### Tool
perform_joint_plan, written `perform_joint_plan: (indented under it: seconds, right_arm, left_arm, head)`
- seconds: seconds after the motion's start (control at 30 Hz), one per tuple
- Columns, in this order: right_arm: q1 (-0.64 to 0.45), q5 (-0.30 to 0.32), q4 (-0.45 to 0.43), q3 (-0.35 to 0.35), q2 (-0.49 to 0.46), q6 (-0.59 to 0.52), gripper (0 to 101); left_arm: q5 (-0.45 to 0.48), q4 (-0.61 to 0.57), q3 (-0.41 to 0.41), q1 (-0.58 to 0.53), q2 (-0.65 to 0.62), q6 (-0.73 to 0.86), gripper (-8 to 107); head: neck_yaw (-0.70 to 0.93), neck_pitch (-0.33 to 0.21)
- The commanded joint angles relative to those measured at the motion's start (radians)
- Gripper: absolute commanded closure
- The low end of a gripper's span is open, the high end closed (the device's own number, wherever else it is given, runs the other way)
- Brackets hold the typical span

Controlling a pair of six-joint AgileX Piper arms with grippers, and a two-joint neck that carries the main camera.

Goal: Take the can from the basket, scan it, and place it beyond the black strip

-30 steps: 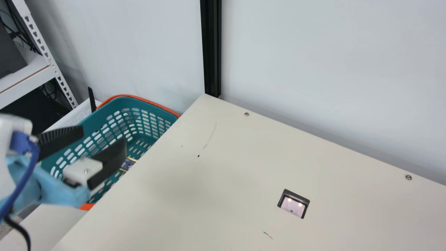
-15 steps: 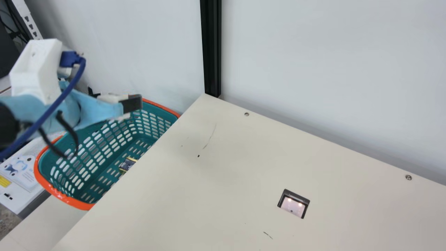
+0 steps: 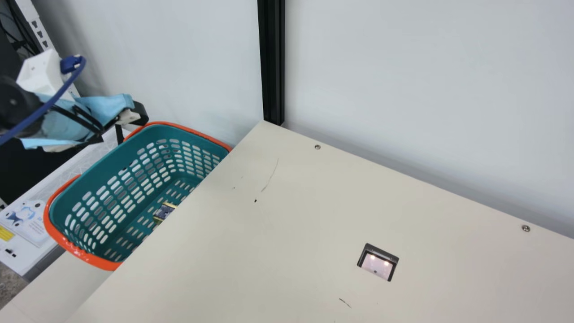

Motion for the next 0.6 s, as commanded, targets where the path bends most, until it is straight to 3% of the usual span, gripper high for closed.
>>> perform_joint_plan:
  seconds: [0.0, 0.57]
  right_arm:
    - [0.0, 0.0, 0.0, 0.0, 0.0, 0.0, 0]
    - [0.0, 0.0, 0.0, 0.0, 0.0, 0.0, 0]
  left_arm:
    - [0.002, 0.056, -0.008, -0.023, 0.063, -0.182, 9]
    - [-0.017, 0.291, -0.091, -0.15, 0.381, -0.829, 9]
  head:
    - [0.024, -0.046]
    - [0.024, -0.046]
